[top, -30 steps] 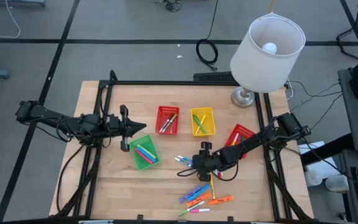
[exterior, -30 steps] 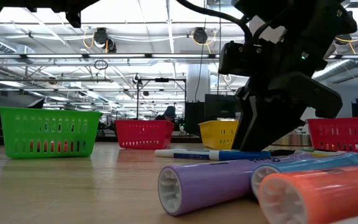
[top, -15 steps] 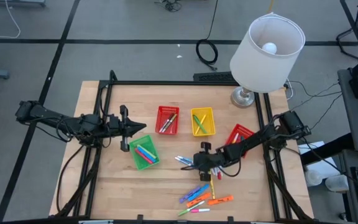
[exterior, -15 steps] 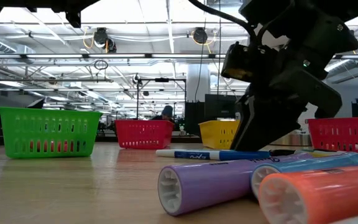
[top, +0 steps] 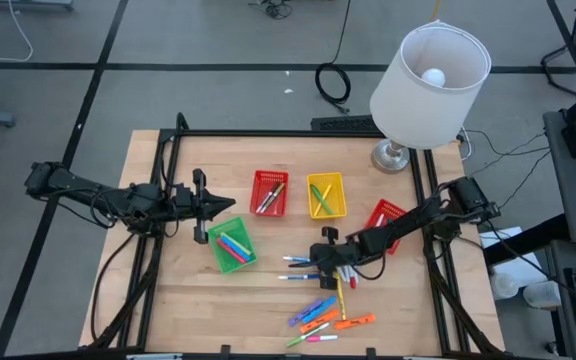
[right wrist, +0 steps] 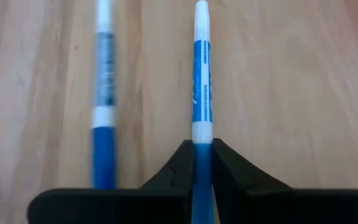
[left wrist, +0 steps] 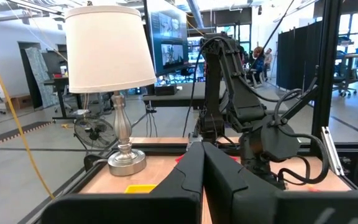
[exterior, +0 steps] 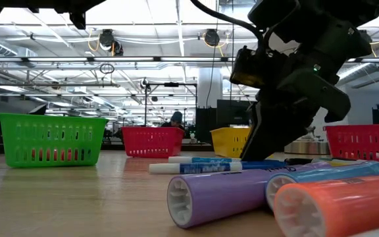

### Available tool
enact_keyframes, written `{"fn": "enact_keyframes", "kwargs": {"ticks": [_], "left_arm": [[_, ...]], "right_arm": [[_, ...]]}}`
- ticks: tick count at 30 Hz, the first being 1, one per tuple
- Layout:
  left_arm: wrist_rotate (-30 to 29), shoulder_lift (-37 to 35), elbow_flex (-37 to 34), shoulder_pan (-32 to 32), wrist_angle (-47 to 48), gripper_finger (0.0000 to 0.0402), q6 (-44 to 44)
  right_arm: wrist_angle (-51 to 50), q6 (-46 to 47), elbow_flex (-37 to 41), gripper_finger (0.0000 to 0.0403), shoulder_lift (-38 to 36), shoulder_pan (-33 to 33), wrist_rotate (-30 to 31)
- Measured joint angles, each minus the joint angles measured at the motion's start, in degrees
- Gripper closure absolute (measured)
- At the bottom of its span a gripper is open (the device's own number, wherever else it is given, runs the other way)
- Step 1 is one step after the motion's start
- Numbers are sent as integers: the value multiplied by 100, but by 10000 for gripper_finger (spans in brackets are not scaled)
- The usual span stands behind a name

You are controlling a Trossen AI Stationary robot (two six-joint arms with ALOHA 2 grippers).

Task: Pick & Place Markers
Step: Put the light blue marker into the left red bin

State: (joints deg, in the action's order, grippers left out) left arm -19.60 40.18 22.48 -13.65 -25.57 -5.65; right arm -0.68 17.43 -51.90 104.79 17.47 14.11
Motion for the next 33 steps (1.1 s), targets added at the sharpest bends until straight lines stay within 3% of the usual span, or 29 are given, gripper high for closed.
{"fn": "enact_keyframes", "kwargs": {"ticks": [11, 20, 26, 30, 33], "left_arm": [[0, 0, 0, 0, 1, 396, -4], [-1, -2, 0, 0, -1, 396, -4], [1, 0, 0, 4, 11, 396, -9], [-1, 0, 0, 7, 16, 396, -9], [-1, -2, 0, 7, 11, 396, -9]], "right_arm": [[845, -634, 32, 382, -184, -33, 848], [799, -1177, -317, 382, -590, -37, 840], [-975, -2250, -1835, 382, -599, -272, 837], [-2548, -3252, -2937, 382, -489, -776, 837], [-3151, -4309, -3296, 382, -467, -1266, 829]]}}
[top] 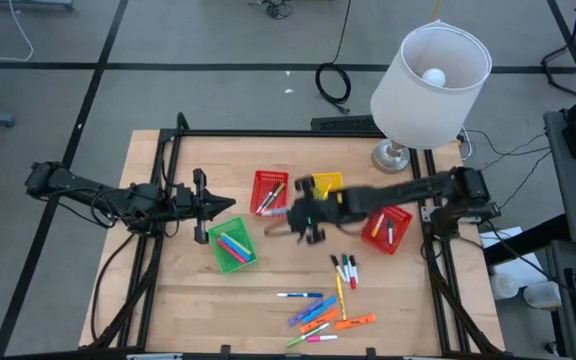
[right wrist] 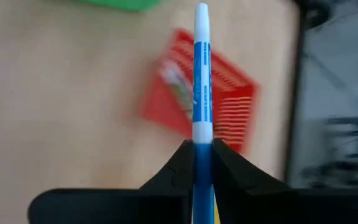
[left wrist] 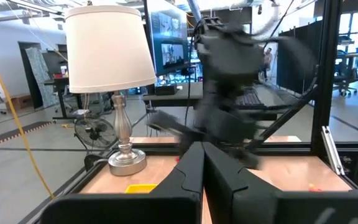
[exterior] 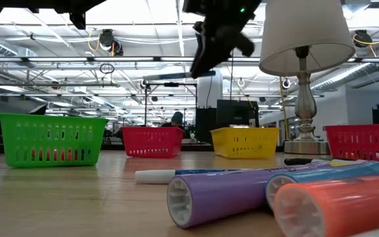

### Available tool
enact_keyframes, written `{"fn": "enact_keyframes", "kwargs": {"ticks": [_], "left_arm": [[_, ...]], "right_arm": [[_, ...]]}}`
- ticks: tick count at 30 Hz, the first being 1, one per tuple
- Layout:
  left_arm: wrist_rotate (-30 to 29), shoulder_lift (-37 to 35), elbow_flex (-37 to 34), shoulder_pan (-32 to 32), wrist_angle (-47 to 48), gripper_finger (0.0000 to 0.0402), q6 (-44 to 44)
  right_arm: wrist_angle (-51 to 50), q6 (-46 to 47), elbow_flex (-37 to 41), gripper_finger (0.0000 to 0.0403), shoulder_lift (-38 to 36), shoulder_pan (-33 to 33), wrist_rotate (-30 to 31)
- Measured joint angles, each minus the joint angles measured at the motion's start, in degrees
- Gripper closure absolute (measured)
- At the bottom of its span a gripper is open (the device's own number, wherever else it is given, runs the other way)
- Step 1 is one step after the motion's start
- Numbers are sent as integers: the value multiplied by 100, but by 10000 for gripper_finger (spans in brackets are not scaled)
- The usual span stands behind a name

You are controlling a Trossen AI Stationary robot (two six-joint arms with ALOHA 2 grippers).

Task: Pick & Place Markers
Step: Put the light blue marker into the left red bin

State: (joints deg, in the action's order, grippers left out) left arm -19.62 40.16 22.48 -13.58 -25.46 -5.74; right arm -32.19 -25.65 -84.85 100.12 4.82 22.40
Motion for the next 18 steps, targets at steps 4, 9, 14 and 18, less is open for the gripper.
{"fn": "enact_keyframes", "kwargs": {"ticks": [4, 9, 14, 18], "left_arm": [[0, 0, 0, 0, 5, 396, -12], [0, 2, 0, 0, 53, 396, -261], [-4, 2, 0, 7, 89, 396, -503], [-42, 2, 0, 7, 88, 396, -653]], "right_arm": [[85, -1250, -74, 382, -25, -586, -12], [380, -2125, -68, 382, 265, -1032, -600], [829, -3261, -68, 382, 700, -1225, -915], [1125, -3931, -64, 382, 1068, -1400, -923]]}}
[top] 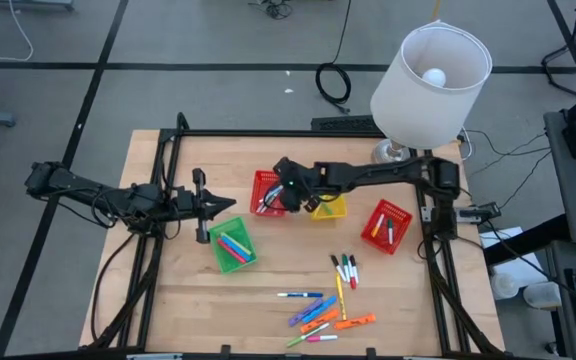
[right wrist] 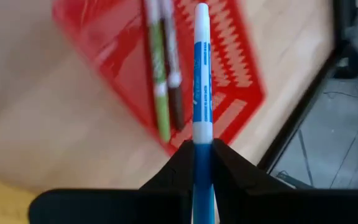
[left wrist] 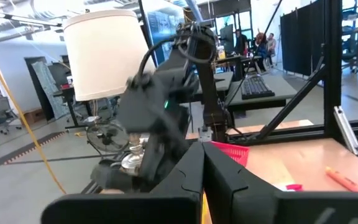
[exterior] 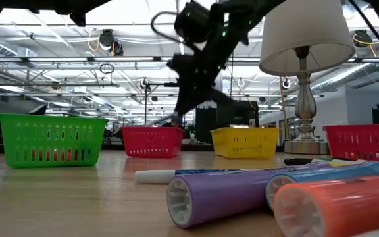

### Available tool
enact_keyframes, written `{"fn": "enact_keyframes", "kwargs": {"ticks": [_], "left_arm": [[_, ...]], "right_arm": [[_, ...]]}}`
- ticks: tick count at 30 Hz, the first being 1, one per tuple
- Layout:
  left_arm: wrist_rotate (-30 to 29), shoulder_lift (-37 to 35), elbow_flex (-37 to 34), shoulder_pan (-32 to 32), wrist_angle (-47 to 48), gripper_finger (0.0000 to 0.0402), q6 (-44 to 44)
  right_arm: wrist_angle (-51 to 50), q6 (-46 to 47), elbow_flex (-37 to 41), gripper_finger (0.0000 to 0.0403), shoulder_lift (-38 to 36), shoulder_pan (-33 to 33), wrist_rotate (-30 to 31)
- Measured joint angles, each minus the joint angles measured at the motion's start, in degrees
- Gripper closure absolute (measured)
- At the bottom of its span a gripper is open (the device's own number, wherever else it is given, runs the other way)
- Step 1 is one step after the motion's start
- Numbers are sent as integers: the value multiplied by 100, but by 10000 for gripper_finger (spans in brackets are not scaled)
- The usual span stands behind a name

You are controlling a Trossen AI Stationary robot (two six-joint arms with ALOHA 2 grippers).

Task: Pick & Place Markers
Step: Put the light blue marker into the left red bin

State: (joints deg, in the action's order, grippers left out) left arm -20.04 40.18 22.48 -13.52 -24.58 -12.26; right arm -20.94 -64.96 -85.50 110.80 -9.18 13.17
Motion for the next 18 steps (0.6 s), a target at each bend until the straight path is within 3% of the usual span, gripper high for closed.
{"fn": "enact_keyframes", "kwargs": {"ticks": [6, 18], "left_arm": [[-165, -2, 0, 2, -2, 396, -106], [-246, 0, 0, 0, -2, 396, 34]], "right_arm": [[33, -307, 7, 380, 355, -253, 11], [330, -25, 0, 306, 358, -92, 152]]}}
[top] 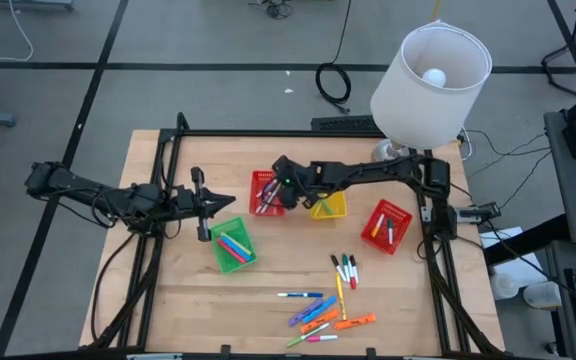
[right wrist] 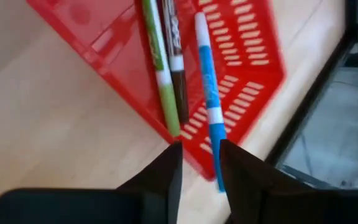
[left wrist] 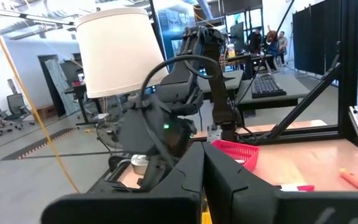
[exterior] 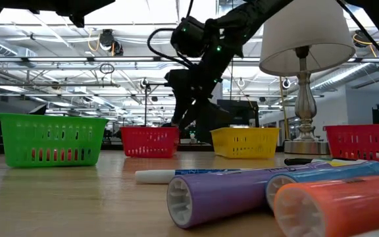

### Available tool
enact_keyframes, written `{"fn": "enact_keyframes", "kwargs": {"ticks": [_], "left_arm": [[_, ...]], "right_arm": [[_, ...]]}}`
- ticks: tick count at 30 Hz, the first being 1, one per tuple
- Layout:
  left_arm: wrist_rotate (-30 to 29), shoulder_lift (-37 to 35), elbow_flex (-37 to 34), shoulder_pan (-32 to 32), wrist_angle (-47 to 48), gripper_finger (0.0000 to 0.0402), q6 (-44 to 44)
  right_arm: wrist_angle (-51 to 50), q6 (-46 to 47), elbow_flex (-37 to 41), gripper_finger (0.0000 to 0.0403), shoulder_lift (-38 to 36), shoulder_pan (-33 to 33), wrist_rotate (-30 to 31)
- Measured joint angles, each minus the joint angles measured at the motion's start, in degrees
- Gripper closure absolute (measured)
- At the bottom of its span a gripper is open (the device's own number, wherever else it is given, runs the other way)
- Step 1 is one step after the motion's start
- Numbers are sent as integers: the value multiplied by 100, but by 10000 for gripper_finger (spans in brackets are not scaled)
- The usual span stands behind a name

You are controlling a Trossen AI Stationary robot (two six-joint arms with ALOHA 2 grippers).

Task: Pick & Place Markers
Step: Put the light blue marker into the left red bin, then put the left black highlighter into the right red bin

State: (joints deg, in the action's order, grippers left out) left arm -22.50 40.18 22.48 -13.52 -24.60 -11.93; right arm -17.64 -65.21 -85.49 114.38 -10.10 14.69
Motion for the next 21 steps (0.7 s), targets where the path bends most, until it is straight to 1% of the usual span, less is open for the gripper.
{"fn": "enact_keyframes", "kwargs": {"ticks": [2, 5, 9, 12, 14, 16, 18, 21], "left_arm": [[0, 0, -2, -2, -2, 396, 42], [1, -1, 0, -2, -1, 396, 47], [2, -1, 0, -2, 25, 396, 68], [2, -1, -1, -2, 67, 396, 80], [2, 0, 0, -2, 96, 396, 88], [2, -2, 0, -2, 104, 396, 88], [2, -1, -1, -2, 138, 396, 88], [2, -2, -2, -7, 182, 396, 120]], "right_arm": [[56, -11, 0, 300, -47, 106, 199], [182, 17, -3, 295, -117, 275, 660], [271, 201, -6, 295, -447, 481, 1122], [130, 721, 3, 299, -855, 640, 1271], [28, 1257, 0, 303, -1185, 744, 1024], [-344, 1985, 4, 308, -1616, 855, 543], [-479, 2816, -3, 314, -2014, 985, -38], [-576, 4180, 325, 326, -2647, 1287, -750]]}}
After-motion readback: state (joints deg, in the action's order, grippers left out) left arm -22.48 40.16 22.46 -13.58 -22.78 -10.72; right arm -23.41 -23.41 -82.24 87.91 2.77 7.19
